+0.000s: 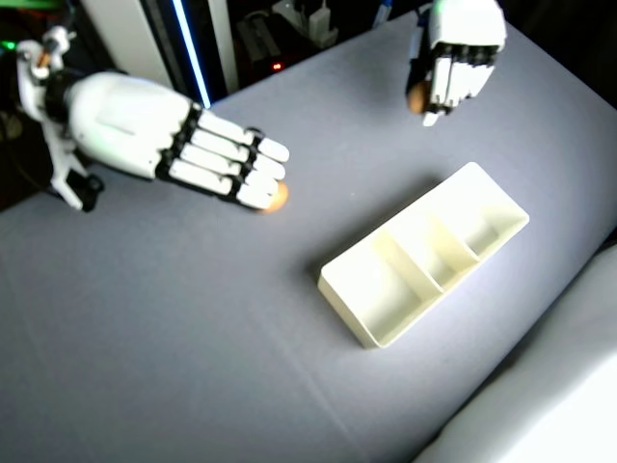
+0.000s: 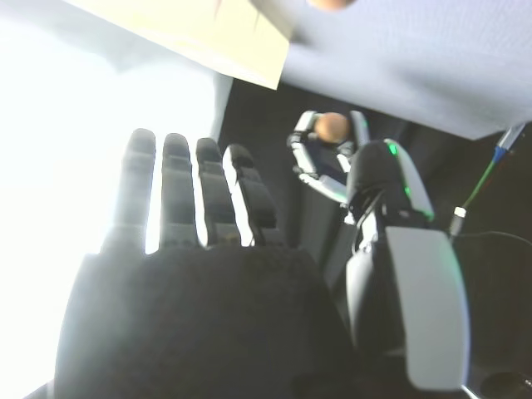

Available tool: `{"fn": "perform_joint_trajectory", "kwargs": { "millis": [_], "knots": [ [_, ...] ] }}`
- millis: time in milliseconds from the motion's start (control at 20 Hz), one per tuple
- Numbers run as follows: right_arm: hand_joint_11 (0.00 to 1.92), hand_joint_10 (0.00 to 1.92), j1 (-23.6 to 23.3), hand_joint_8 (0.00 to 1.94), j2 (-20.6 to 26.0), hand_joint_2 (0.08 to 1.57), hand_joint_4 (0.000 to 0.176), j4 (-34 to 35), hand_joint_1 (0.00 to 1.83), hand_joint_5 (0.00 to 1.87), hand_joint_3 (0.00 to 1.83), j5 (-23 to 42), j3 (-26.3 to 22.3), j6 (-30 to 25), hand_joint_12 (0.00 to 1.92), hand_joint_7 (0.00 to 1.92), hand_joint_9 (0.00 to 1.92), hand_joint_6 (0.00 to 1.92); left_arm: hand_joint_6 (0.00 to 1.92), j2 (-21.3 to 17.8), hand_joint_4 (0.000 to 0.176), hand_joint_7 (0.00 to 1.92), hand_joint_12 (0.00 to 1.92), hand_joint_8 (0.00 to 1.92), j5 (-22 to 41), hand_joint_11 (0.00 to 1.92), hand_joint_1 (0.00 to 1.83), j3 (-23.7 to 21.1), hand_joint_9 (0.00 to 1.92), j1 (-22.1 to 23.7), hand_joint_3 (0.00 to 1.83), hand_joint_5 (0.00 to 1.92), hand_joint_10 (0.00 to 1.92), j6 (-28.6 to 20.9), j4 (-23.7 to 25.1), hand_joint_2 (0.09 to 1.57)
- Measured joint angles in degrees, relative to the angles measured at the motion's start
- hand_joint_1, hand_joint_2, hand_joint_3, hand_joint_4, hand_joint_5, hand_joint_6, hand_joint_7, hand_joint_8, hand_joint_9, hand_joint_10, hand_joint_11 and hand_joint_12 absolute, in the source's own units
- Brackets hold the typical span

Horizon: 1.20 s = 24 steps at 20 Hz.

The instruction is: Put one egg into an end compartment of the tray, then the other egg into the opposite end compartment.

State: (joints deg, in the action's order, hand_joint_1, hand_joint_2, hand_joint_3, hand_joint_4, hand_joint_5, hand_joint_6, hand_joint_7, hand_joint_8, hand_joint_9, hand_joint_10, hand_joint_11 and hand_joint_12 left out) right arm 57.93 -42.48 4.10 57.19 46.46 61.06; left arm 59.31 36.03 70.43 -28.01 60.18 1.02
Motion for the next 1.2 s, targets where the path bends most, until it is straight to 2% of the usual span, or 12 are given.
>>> {"fn": "perform_joint_trajectory", "kwargs": {
  "millis": [150, 300, 350, 400, 500, 550, 600, 700, 800, 950, 1000, 1200],
  "knots": [
    [0.00, 0.00, 0.2, 0.00, 0.0, 1.26, 0.000, 0.1, 0.34, 0.00, 0.01, 0.0, 0.1, -0.2, 0.00, 0.00, 0.00, 0.00, 1.27, 3.2, 0.000, 0.76, 1.92, 1.68, -5.0, 0.99, 1.18, 3.5, 0.94, 4.7, 0.02, 0.64, 1.89, 2.6, -0.9, 1.27],
    [0.00, 0.00, 0.2, 0.00, -0.3, 1.25, 0.000, -0.7, 0.42, 0.00, 0.00, 0.2, 0.3, -0.7, 0.00, 0.00, 0.00, 0.00, 1.44, 7.5, 0.000, 1.01, 1.92, 1.89, -8.4, 1.31, 1.06, 8.3, 1.20, 7.3, 0.01, 0.69, 1.92, 4.1, -5.1, 1.27],
    [0.00, 0.00, 0.2, 0.00, -0.6, 1.25, 0.000, -0.6, 0.46, 0.00, 0.00, 0.1, 0.6, -0.9, 0.00, 0.00, 0.00, 0.00, 1.61, 9.0, 0.000, 0.66, 1.92, 1.73, -10.9, 1.07, 1.10, 9.7, 0.95, 7.3, 0.01, 0.54, 1.84, 5.6, -7.8, 1.34],
    [0.00, 0.00, 0.2, 0.00, -0.7, 1.26, 0.000, -0.5, 0.44, 0.00, 0.01, 0.1, 0.7, -0.9, 0.00, 0.00, 0.00, 0.00, 1.35, 9.8, 0.000, 0.63, 1.92, 1.61, -12.3, 0.77, 1.21, 10.5, 0.71, 7.3, 0.00, 0.21, 1.69, 6.4, -9.2, 1.32],
    [0.00, 0.00, 0.2, 0.00, -0.8, 1.27, 0.000, -1.3, 0.49, 0.00, 0.01, 0.2, 0.7, -2.1, 0.00, 0.00, 0.00, 0.00, 0.55, 10.0, 0.108, 0.12, 1.69, 0.79, -14.9, 0.06, 0.82, 10.8, 0.07, 7.2, 0.00, 0.01, 1.07, 10.5, -12.0, 1.22],
    [0.00, 0.00, 0.2, 0.00, -0.8, 1.27, 0.000, -2.1, 0.50, 0.00, 0.01, 0.3, 0.7, -2.7, 0.00, 0.00, 0.01, 0.00, 0.23, 10.0, 0.107, 0.02, 1.45, 0.32, -14.9, 0.01, 0.69, 10.9, 0.01, 7.2, 0.00, 0.00, 0.42, 11.8, -13.3, 1.19],
    [0.00, 0.00, 0.2, 0.00, -1.0, 1.26, 0.000, -2.9, 0.51, 0.00, 0.01, 0.6, 0.7, -2.8, 0.00, 0.00, 0.01, 0.00, 0.05, 10.0, 0.126, 0.00, 1.10, 0.06, -14.8, 0.00, 0.62, 10.9, 0.00, 7.2, 0.00, 0.00, 0.09, 12.1, -13.7, 1.18],
    [0.00, 0.00, 0.2, 0.00, -1.4, 1.25, 0.000, -3.3, 0.54, 0.00, 0.00, 0.9, 0.7, -3.4, 0.00, 0.00, 0.00, 0.00, 0.00, 10.3, 0.169, 0.00, 0.39, 0.00, -14.6, 0.00, 0.51, 10.9, 0.00, 7.1, 0.00, 0.00, 0.00, 12.2, -13.6, 1.13],
    [0.00, 0.00, 0.2, 0.00, -1.4, 1.23, 0.000, -3.7, 0.56, 0.00, 0.00, 0.9, 0.7, -4.5, 0.00, 0.00, 0.00, 0.00, 0.00, 9.9, 0.172, 0.00, 0.02, 0.00, -13.6, 0.00, 0.47, 9.8, 0.00, 6.1, 0.02, 0.00, 0.00, 12.2, -13.8, 1.17],
    [0.00, 0.01, 0.2, 0.00, -2.9, 1.24, 0.000, -4.4, 0.52, 0.00, 0.00, 0.9, 1.9, -6.9, 0.00, 0.00, 0.01, 0.00, 0.00, 5.8, 0.167, 0.00, 0.00, 0.00, -9.2, 0.00, 0.25, 4.2, 0.00, 3.6, 0.07, 0.00, 0.00, 11.7, -11.5, 1.33],
    [0.00, 0.01, 0.2, 0.00, -3.5, 1.24, 0.000, -4.7, 0.52, 0.00, 0.00, 0.3, 2.4, -7.1, 0.00, 0.00, 0.03, 0.00, 0.00, 3.9, 0.144, 0.00, 0.00, 0.00, -6.7, 0.00, 0.29, 2.3, 0.00, 2.8, 0.07, 0.00, 0.00, 11.1, -10.0, 1.37],
    [0.05, 0.03, -1.7, 0.01, -6.4, 1.23, 0.000, -4.8, 0.52, 0.00, 0.00, -3.9, 4.8, -7.2, 0.03, 0.02, 0.06, 0.00, 0.04, -3.0, 0.146, 0.00, 0.00, 0.00, 5.8, 0.00, 0.34, -4.7, 0.00, -2.3, 0.03, 0.12, 0.00, 6.3, -4.9, 1.38]
  ]
}}
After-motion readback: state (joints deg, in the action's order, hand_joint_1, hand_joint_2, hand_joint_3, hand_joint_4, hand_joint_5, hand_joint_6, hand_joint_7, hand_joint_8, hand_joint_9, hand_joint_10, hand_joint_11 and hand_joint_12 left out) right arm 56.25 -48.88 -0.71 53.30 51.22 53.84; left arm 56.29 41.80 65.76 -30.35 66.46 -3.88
